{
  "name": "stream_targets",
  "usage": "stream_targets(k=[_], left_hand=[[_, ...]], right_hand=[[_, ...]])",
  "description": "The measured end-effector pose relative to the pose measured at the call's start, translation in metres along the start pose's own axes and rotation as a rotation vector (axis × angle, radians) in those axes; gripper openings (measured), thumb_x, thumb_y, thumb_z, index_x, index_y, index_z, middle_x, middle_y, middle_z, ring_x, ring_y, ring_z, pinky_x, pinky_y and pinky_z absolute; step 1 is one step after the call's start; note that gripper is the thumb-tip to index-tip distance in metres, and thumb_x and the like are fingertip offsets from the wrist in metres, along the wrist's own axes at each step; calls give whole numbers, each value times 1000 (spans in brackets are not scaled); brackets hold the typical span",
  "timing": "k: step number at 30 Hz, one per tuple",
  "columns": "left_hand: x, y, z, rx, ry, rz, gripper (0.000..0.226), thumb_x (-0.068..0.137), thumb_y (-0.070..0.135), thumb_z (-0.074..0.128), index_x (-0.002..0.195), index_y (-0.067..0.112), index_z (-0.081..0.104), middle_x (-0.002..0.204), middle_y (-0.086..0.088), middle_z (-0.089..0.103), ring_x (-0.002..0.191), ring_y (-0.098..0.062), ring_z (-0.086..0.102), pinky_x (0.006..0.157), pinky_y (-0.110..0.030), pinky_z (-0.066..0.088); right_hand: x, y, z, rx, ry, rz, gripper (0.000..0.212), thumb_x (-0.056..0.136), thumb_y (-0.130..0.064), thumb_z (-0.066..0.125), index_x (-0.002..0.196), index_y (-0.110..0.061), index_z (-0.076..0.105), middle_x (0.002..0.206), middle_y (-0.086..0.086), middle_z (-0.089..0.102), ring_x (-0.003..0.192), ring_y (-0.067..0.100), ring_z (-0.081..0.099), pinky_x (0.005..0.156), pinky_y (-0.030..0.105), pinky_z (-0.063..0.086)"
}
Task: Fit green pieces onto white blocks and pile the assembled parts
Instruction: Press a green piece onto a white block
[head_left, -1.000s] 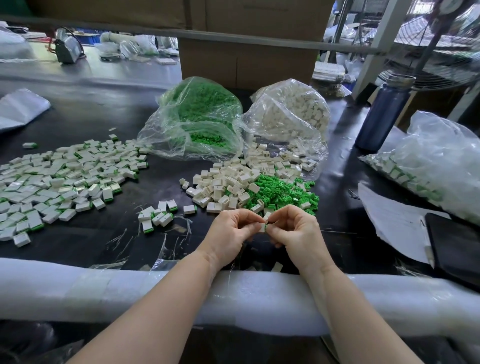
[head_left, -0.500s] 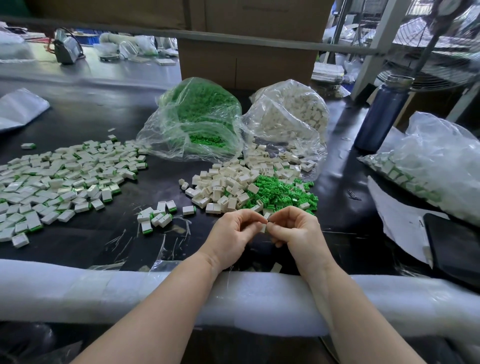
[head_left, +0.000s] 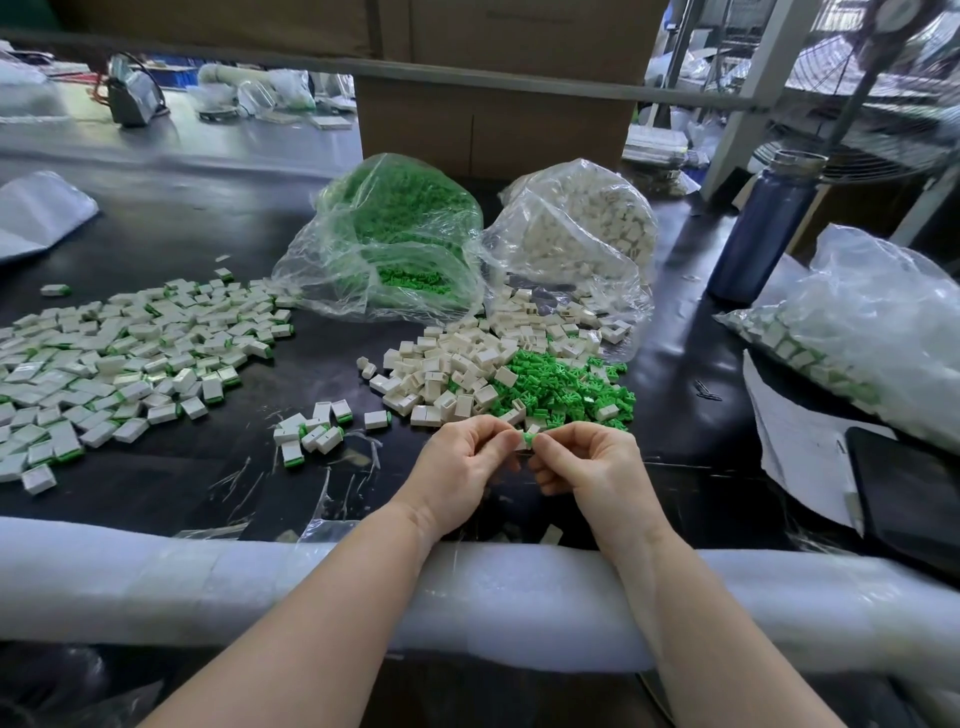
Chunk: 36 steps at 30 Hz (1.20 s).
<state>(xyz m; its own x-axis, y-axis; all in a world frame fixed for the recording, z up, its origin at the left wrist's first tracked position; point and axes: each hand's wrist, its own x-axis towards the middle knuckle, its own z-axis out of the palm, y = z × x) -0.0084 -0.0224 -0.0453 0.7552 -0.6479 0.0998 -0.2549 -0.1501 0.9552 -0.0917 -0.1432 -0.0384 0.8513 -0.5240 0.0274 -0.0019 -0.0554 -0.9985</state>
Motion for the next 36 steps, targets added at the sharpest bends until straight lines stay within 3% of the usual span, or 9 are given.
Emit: stream_targets(k=[5,11,22,28,31,33,36], left_hand=[[-1,-1,0,103,-38,-34,23,93,21,54,71,25,60,52,13,51,54,-4,43,60,-21,39],[-2,1,-1,269,-63,-32,23,92,25,55,70,27,58,63,6,54,64,-11,48,71,-34,45],[-4,3,0,433,-93,-12,17,92,26,54,78,22,63,60,9,52,67,-12,50,70,-30,43],[-4,4,2,279,-58,17,16,92,24,55,80,22,64,75,-6,64,73,-18,56,76,-38,47],[-2,2,3,216,-46,41,9,92,23,57,91,24,66,84,-1,68,82,-17,62,81,-35,49],[-2,0,4,152,-45,45,13,88,21,62,99,29,61,80,3,63,74,-16,59,75,-31,49],[-2,-3,4,162,-40,53,24,82,15,69,91,33,55,79,-1,63,68,-15,57,73,-29,50]], right_hand=[[0,0,2,-102,-24,37,15,86,-3,62,71,-2,62,53,2,57,43,5,50,44,16,44],[0,-1,2,-250,-45,35,21,86,-4,61,65,-9,60,51,0,54,41,2,46,42,16,41],[0,1,1,-417,-82,-2,24,84,-7,63,61,-12,58,51,-2,53,50,10,46,51,25,41],[-1,-2,3,-152,-25,4,13,84,-2,62,72,-4,61,52,-3,55,45,2,50,44,16,43],[-1,-3,2,-53,-11,-5,7,84,0,63,81,-6,61,58,-1,61,51,2,58,47,17,47],[-1,-2,1,-24,8,-9,8,84,2,62,80,-5,61,56,-1,62,50,3,60,46,17,47],[0,-1,1,-18,22,-15,9,83,3,63,77,-4,64,56,0,64,49,4,59,45,17,47]])
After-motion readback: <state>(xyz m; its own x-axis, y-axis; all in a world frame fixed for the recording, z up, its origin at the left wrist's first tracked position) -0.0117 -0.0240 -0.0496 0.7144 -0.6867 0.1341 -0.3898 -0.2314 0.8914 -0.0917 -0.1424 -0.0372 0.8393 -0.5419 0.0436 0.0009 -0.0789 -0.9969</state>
